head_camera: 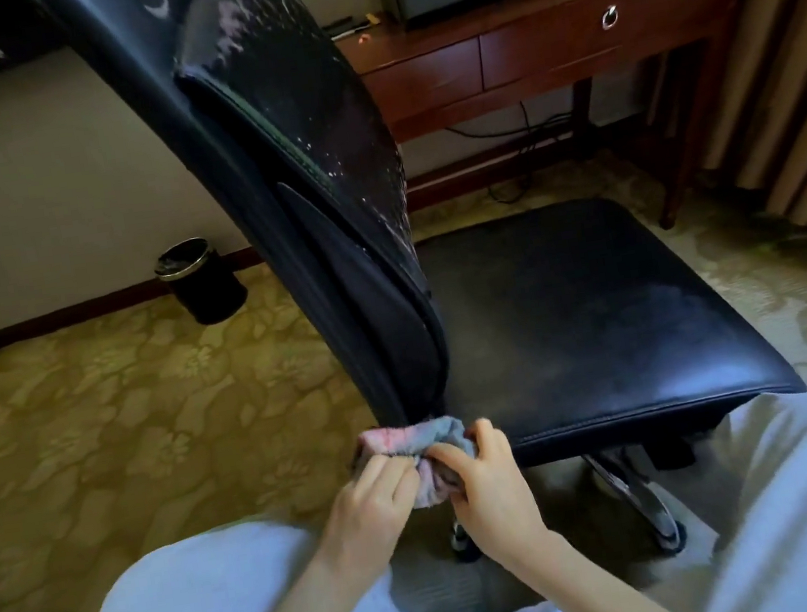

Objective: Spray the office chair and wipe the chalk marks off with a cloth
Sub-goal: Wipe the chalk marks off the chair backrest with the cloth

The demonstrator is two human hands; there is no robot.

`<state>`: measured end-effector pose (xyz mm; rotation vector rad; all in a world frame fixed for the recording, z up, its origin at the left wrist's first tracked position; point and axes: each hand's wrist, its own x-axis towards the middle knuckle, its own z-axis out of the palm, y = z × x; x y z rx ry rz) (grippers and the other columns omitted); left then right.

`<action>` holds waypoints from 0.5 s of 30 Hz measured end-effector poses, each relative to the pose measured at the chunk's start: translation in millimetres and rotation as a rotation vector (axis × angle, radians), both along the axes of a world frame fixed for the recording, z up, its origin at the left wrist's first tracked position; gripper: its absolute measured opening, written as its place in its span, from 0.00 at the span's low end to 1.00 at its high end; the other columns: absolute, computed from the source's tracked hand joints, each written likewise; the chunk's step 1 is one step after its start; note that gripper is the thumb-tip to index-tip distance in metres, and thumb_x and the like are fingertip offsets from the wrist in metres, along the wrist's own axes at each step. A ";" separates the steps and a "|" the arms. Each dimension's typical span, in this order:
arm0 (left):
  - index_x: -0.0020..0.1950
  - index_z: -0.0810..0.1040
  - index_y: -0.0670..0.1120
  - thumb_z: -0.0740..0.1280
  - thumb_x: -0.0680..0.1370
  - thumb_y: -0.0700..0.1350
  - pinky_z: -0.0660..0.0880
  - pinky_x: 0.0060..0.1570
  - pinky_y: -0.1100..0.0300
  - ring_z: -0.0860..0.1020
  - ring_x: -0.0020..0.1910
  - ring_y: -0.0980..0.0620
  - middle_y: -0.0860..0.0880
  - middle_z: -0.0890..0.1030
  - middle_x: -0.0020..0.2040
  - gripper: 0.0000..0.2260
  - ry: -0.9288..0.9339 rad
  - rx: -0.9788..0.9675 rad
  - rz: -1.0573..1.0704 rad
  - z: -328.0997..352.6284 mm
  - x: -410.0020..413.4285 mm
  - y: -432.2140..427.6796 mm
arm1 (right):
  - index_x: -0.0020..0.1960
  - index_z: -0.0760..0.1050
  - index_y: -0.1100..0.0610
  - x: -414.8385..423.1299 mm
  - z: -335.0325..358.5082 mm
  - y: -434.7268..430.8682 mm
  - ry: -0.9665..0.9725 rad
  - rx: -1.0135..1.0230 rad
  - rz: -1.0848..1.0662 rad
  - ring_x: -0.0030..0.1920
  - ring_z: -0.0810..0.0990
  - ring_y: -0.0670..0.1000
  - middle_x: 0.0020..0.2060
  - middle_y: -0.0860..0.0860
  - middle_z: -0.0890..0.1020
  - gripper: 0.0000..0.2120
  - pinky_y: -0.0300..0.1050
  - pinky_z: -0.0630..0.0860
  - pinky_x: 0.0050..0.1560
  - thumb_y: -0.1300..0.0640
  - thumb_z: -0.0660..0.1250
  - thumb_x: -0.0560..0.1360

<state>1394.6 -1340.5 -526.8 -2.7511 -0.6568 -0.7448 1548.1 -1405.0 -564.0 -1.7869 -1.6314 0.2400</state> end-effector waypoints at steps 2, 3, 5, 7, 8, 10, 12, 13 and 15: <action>0.40 0.81 0.45 0.59 0.77 0.40 0.77 0.33 0.59 0.75 0.39 0.52 0.49 0.80 0.38 0.12 0.056 -0.093 0.021 -34.8 -5.6 2.4 | 0.60 0.75 0.46 -7.6 -29.5 1.8 -0.020 -0.134 -0.017 0.51 0.74 0.55 0.56 0.54 0.73 0.22 0.42 0.78 0.42 0.58 0.73 0.68; 0.39 0.80 0.46 0.60 0.76 0.41 0.76 0.32 0.60 0.74 0.39 0.53 0.50 0.79 0.37 0.10 0.081 -0.132 0.027 -48.6 -6.4 2.9 | 0.62 0.74 0.46 -10.8 -42.3 3.3 -0.036 -0.202 -0.026 0.53 0.74 0.56 0.58 0.54 0.72 0.22 0.43 0.78 0.45 0.58 0.72 0.70; 0.37 0.79 0.48 0.60 0.74 0.42 0.75 0.29 0.62 0.72 0.39 0.54 0.51 0.78 0.35 0.09 0.111 -0.205 0.036 -69.7 -6.6 4.6 | 0.67 0.70 0.44 -15.3 -60.3 4.5 -0.044 -0.329 -0.034 0.58 0.70 0.56 0.65 0.55 0.68 0.23 0.44 0.76 0.52 0.57 0.66 0.74; 0.36 0.80 0.48 0.60 0.72 0.43 0.76 0.30 0.63 0.76 0.39 0.54 0.51 0.78 0.35 0.10 0.137 -0.275 0.032 -84.6 -6.6 8.0 | 0.70 0.66 0.43 -18.2 -71.8 6.6 -0.033 -0.411 -0.046 0.63 0.66 0.56 0.68 0.55 0.64 0.24 0.44 0.74 0.56 0.57 0.64 0.76; 0.36 0.80 0.48 0.60 0.71 0.43 0.76 0.32 0.64 0.78 0.38 0.54 0.52 0.78 0.35 0.10 0.158 -0.304 0.027 -89.6 -6.3 10.5 | 0.70 0.65 0.43 -18.9 -76.2 8.2 -0.023 -0.446 -0.049 0.64 0.65 0.56 0.69 0.55 0.61 0.25 0.44 0.73 0.57 0.57 0.64 0.76; 0.36 0.80 0.48 0.59 0.70 0.43 0.75 0.33 0.65 0.79 0.38 0.54 0.52 0.78 0.35 0.10 0.217 -0.337 0.020 -101.1 -7.5 16.3 | 0.72 0.62 0.43 -20.8 -82.5 11.0 -0.029 -0.510 -0.038 0.67 0.62 0.58 0.71 0.55 0.59 0.26 0.44 0.72 0.59 0.57 0.63 0.77; 0.36 0.80 0.49 0.60 0.70 0.45 0.74 0.33 0.65 0.78 0.41 0.55 0.53 0.79 0.37 0.09 0.256 -0.382 0.015 -109.5 -9.0 19.8 | 0.73 0.60 0.43 -22.8 -86.9 11.1 -0.027 -0.556 -0.030 0.68 0.61 0.58 0.71 0.55 0.58 0.25 0.44 0.71 0.61 0.57 0.60 0.78; 0.36 0.80 0.49 0.60 0.70 0.45 0.74 0.32 0.65 0.77 0.43 0.55 0.53 0.79 0.38 0.09 0.269 -0.398 0.014 -112.7 -10.1 20.5 | 0.73 0.60 0.42 -23.5 -89.3 10.5 -0.018 -0.547 -0.039 0.67 0.61 0.58 0.70 0.55 0.58 0.25 0.44 0.71 0.61 0.57 0.59 0.79; 0.38 0.81 0.49 0.60 0.70 0.45 0.74 0.31 0.65 0.75 0.44 0.55 0.53 0.79 0.39 0.09 0.291 -0.392 0.008 -112.4 -10.2 20.4 | 0.72 0.62 0.42 -24.9 -93.6 6.7 -0.002 -0.466 -0.065 0.64 0.64 0.56 0.68 0.54 0.60 0.24 0.43 0.72 0.60 0.56 0.59 0.79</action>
